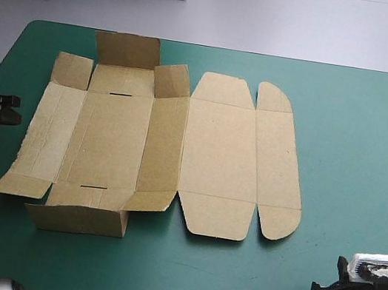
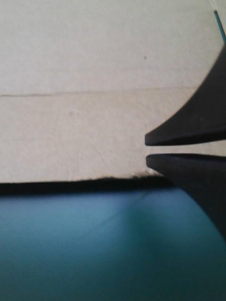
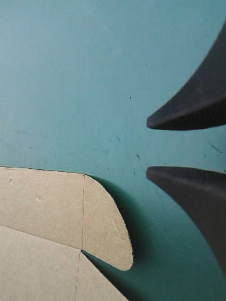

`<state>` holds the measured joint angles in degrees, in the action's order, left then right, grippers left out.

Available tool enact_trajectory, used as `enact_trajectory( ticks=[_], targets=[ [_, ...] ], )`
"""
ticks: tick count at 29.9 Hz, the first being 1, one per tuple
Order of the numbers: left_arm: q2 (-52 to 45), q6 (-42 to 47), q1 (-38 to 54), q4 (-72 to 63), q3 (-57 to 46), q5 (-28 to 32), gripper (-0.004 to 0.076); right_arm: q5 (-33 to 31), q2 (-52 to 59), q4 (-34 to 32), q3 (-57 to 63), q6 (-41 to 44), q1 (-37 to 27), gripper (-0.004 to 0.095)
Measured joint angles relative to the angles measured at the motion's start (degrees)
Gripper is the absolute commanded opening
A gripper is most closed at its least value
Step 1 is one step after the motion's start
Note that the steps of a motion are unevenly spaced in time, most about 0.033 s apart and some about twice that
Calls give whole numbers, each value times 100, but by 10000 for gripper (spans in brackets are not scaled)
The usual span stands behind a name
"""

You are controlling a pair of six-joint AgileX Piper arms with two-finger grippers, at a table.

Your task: Fold the box

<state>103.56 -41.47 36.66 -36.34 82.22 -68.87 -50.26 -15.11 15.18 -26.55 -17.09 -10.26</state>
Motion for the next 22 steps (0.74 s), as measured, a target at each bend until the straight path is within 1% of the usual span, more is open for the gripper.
enact_trajectory(
  ticks=[3, 5, 6, 9, 11, 17, 18, 22],
  targets=[
    [0, 54, 0, 406, 22, -28, 405, 0, 0, -6, 0, 0, 0, 252],
    [0, 119, 0, 487, 28, -42, 504, 0, 0, -11, 0, 12, 0, 252],
    [0, 186, 0, 512, 28, -47, 526, 0, 0, -25, 0, 12, 0, 252],
    [0, 408, 0, 537, 28, -64, 520, 0, 0, -38, 0, 17, 0, 252],
    [0, 477, 0, 548, 28, -64, 496, 0, 0, -45, 0, 17, 0, 252],
    [0, 515, 0, 553, 28, -82, 358, 0, 0, -63, 0, 17, 0, 252],
    [0, 520, 0, 553, 6, -82, 344, 0, 0, -63, 0, 17, 0, 252],
    [0, 540, 0, 565, -217, -76, 330, 0, 0, -63, 0, 17, 0, 252]
  ],
)
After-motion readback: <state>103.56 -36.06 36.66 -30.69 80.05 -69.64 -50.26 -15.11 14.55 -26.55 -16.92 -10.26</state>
